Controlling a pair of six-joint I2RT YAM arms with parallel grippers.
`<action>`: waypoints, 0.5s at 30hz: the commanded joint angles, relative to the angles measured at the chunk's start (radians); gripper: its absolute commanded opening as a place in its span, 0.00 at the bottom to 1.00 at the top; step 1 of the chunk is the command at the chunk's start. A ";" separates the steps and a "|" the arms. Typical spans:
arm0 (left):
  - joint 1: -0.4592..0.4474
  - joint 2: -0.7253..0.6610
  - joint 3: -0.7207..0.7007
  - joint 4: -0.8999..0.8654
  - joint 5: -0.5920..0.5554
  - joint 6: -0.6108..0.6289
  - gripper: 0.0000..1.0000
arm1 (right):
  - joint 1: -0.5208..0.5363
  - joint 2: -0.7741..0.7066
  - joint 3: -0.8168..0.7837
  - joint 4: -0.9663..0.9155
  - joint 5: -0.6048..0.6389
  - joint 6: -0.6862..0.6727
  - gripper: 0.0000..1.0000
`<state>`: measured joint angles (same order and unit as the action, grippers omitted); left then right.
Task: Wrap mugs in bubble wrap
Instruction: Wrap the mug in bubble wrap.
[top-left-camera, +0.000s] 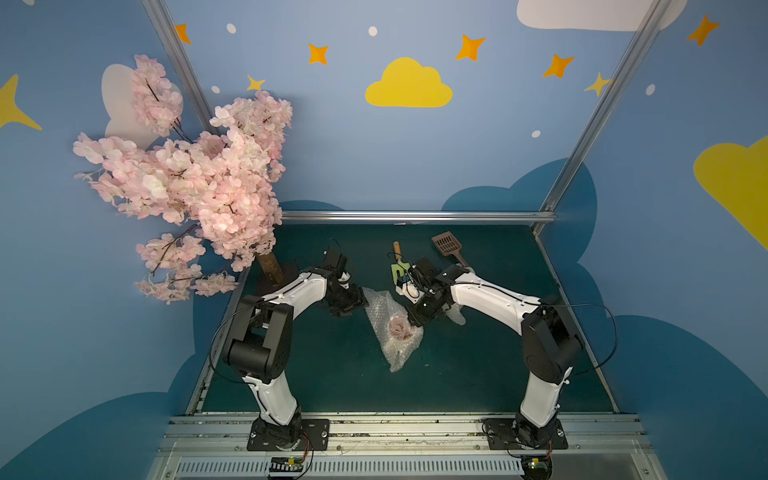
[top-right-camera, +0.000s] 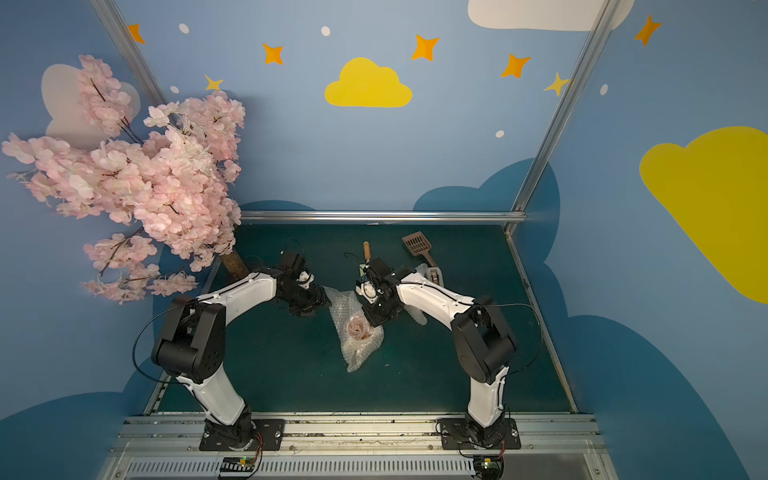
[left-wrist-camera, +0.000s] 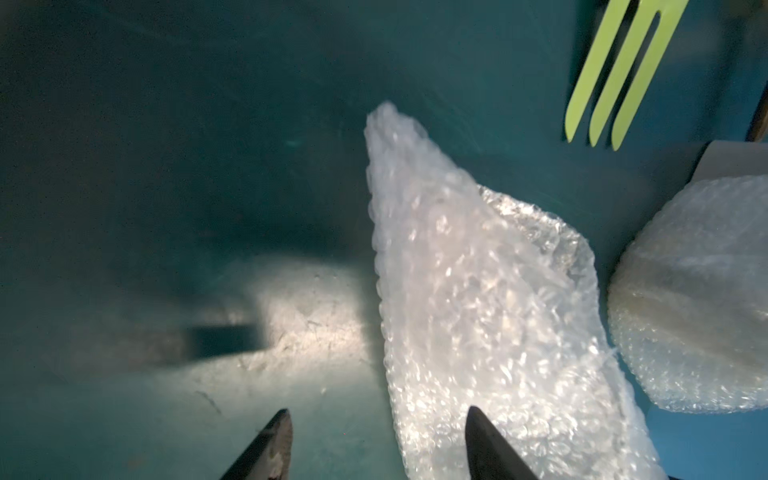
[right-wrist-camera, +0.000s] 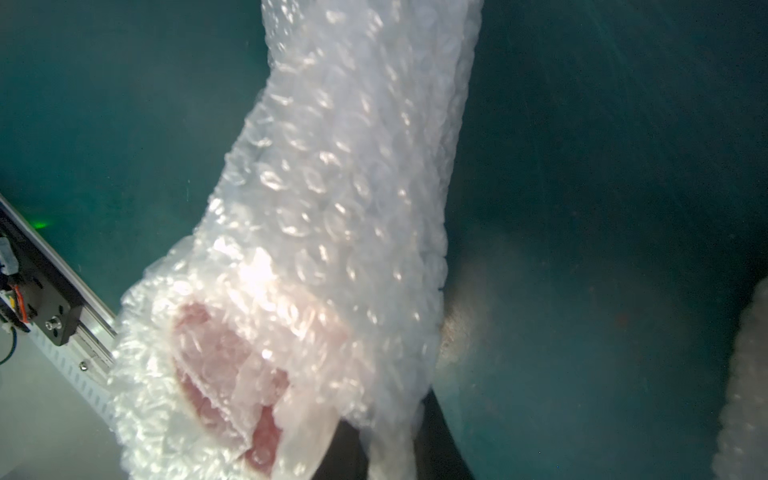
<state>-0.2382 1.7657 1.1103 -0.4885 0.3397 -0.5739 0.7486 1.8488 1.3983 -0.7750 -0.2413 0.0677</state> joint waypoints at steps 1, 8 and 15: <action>0.033 -0.028 -0.041 0.178 0.059 -0.059 0.67 | 0.000 -0.026 -0.011 -0.046 -0.015 -0.030 0.00; 0.078 -0.020 -0.123 0.367 0.098 -0.159 0.68 | 0.012 -0.027 -0.014 -0.042 -0.006 -0.025 0.00; 0.105 0.069 -0.144 0.576 0.152 -0.252 0.68 | 0.021 -0.010 -0.001 -0.047 0.007 -0.031 0.00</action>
<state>-0.1390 1.8057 0.9779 -0.0437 0.4526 -0.7738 0.7582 1.8488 1.3987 -0.7750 -0.2325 0.0471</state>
